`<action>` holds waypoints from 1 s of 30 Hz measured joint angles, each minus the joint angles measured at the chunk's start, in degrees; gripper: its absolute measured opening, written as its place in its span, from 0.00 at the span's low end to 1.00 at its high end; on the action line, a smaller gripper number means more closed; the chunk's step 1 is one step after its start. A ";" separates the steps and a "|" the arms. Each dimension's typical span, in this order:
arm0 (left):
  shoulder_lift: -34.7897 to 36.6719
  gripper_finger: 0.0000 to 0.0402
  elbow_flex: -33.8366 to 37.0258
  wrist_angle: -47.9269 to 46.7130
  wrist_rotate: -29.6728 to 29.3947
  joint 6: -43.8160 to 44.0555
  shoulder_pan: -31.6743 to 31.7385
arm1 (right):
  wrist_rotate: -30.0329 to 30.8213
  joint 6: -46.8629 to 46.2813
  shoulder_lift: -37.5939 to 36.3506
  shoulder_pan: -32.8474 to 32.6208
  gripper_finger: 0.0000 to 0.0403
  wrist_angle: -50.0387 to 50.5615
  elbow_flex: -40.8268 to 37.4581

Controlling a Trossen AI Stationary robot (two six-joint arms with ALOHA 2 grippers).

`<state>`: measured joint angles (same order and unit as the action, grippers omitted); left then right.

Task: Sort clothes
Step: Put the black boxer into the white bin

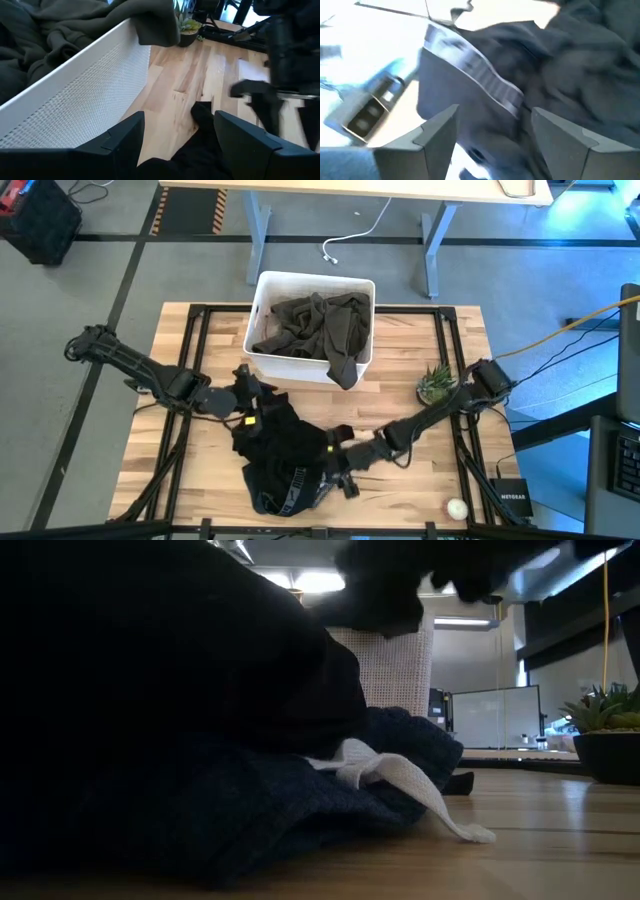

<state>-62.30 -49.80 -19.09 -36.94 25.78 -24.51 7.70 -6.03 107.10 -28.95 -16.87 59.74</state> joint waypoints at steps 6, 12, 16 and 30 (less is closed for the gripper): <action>0.00 0.59 0.00 -0.02 -3.74 0.16 -3.76 | 3.85 -2.60 6.73 -2.69 0.66 0.40 7.73; 0.00 0.59 0.00 -0.46 -3.77 0.70 -6.03 | 7.29 -6.77 13.27 -2.89 0.66 4.44 14.17; 0.00 0.59 0.00 -0.89 -3.77 1.15 -7.10 | 10.02 -9.58 16.17 -2.01 0.65 9.26 15.51; 0.00 0.59 0.02 -3.55 -3.77 2.32 -7.89 | 16.09 -12.82 17.58 -3.22 0.05 19.97 26.25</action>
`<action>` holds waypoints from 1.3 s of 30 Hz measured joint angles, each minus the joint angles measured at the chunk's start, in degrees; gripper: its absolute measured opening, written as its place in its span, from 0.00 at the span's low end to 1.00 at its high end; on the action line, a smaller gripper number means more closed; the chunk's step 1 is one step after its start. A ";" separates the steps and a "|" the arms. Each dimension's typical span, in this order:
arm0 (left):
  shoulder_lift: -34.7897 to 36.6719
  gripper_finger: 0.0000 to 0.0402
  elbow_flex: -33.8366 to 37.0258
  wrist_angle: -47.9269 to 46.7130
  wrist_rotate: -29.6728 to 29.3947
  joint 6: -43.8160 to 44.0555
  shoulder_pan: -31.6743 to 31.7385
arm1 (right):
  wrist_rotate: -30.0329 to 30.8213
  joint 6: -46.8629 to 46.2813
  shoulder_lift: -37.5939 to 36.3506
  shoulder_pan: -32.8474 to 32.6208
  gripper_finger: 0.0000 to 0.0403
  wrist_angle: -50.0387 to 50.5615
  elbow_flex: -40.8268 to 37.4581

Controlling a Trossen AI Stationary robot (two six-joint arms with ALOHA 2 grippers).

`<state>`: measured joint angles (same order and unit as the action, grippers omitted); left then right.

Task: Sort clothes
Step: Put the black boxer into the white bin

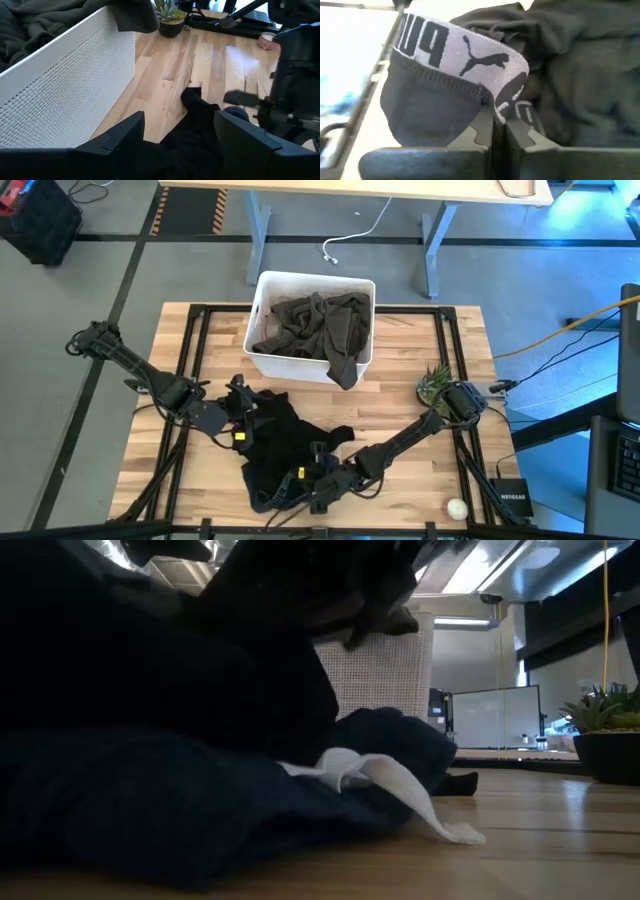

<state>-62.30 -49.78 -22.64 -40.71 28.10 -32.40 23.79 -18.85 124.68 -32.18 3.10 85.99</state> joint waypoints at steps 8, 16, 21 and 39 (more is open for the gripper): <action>0.00 0.59 0.00 -0.08 -0.02 2.01 0.02 | 20.25 3.68 -4.86 -3.25 0.11 12.29 4.88; 0.00 0.59 0.00 -0.56 -0.02 4.15 0.05 | 34.21 15.67 -17.89 2.70 0.04 26.91 10.75; 0.02 0.59 0.00 -0.85 -0.05 0.88 1.52 | 34.92 23.11 -25.94 10.33 0.08 26.43 15.01; 0.04 0.59 0.00 -0.87 -0.32 -7.70 9.83 | 30.34 59.28 -30.05 31.10 0.06 -6.77 20.19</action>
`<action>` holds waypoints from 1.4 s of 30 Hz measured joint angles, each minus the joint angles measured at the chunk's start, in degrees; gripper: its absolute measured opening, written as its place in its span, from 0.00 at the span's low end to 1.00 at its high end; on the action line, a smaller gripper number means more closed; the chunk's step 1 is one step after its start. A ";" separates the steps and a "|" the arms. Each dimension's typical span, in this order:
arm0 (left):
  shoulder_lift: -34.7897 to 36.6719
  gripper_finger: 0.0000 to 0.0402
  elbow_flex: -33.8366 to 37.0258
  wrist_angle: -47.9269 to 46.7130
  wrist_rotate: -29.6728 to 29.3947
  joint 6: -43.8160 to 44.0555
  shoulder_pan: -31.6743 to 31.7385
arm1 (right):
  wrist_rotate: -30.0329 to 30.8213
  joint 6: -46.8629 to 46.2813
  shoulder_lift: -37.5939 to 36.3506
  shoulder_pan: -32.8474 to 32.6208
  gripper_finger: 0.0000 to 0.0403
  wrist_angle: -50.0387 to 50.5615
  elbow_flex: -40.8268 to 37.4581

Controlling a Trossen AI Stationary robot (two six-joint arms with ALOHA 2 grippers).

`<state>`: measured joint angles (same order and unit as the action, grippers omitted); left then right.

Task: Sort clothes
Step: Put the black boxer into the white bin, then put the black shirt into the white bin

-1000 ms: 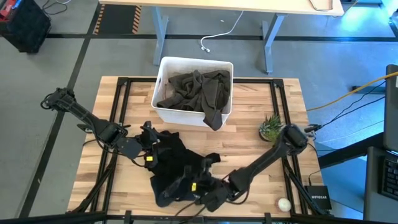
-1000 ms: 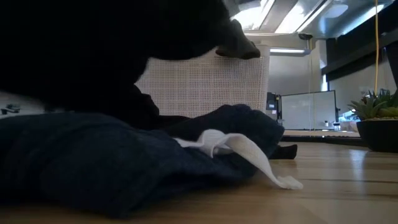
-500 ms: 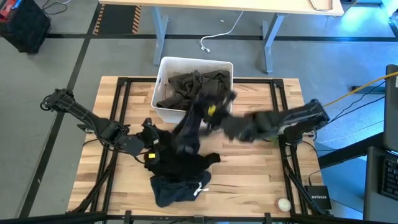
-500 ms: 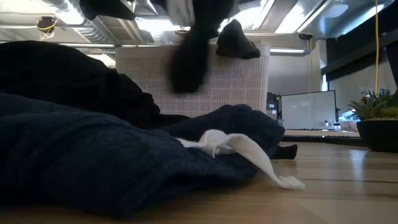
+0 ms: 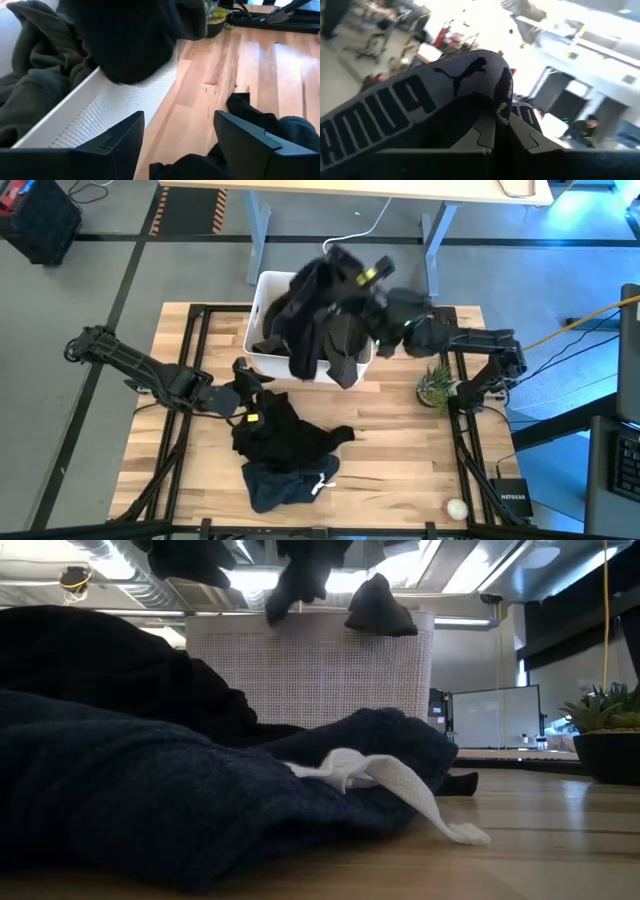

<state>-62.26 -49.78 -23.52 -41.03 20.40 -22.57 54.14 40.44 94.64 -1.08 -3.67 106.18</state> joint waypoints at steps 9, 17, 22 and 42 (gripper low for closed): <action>0.00 0.59 0.00 -0.12 0.15 -4.40 2.39 | -8.83 -8.83 0.54 9.61 0.06 12.53 1.39; 0.00 0.59 0.00 0.11 0.17 -6.03 5.60 | -28.25 -29.51 2.11 15.16 0.18 26.61 1.42; 0.00 0.59 0.00 0.05 0.18 -6.19 7.38 | -28.64 -30.61 2.00 15.32 0.36 36.80 1.39; 0.00 0.59 0.00 -4.10 0.95 2.17 6.76 | -45.77 -24.93 -9.40 4.52 0.67 61.92 5.69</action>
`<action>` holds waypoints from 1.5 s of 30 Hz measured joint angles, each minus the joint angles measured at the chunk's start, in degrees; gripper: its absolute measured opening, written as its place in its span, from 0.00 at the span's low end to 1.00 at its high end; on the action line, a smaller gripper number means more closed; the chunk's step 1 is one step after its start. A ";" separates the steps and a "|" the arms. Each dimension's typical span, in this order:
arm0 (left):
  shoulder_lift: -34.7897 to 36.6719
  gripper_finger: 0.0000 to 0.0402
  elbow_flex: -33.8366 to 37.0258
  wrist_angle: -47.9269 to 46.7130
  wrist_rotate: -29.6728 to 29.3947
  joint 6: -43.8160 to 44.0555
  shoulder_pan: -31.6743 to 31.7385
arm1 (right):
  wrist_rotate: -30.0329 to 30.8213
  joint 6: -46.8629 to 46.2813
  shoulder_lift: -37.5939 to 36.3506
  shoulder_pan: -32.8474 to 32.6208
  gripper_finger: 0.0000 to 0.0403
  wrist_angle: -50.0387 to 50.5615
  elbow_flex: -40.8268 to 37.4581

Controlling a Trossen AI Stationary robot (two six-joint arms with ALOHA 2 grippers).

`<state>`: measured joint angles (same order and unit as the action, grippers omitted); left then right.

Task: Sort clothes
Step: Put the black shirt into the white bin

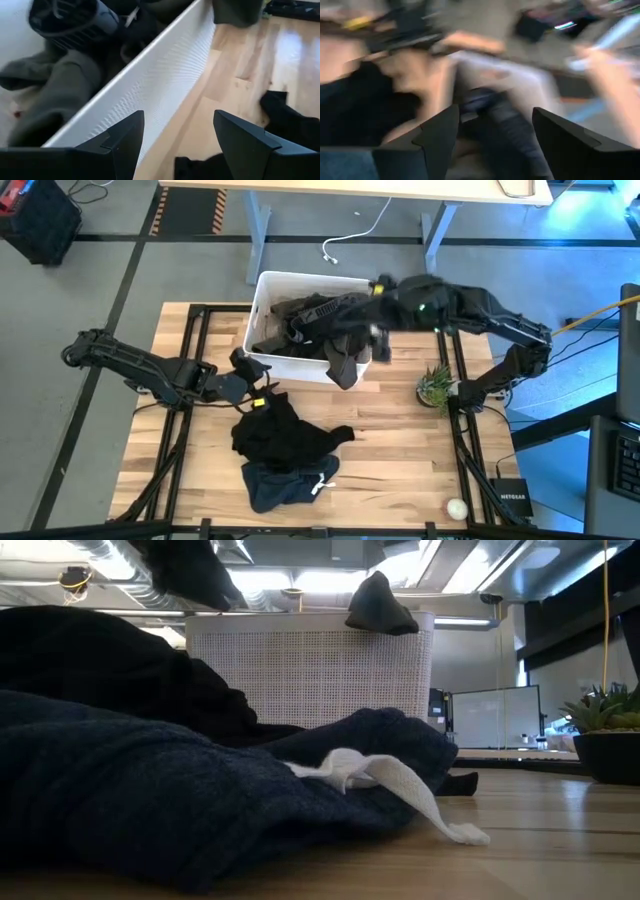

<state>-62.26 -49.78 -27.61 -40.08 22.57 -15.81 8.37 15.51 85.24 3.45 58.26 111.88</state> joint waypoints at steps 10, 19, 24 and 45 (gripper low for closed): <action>0.00 0.59 0.00 1.93 7.05 -2.55 -1.48 | -19.08 -1.25 -0.25 -13.01 0.67 -0.07 -17.00; -1.35 0.59 0.00 2.17 11.50 -3.94 -3.80 | -15.05 -9.32 -0.44 -25.13 0.67 -19.65 -37.67; -6.04 0.59 -0.04 5.71 13.96 -5.82 -8.65 | -8.77 -17.71 -0.44 -31.92 0.67 -34.64 -49.89; -27.21 0.59 -0.07 2.80 18.77 -3.25 -9.08 | 24.55 -31.76 2.35 -38.30 0.67 -68.22 -70.38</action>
<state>-89.47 -49.84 -24.82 -21.31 19.32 -24.90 32.92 -16.25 87.59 -34.85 -9.97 41.50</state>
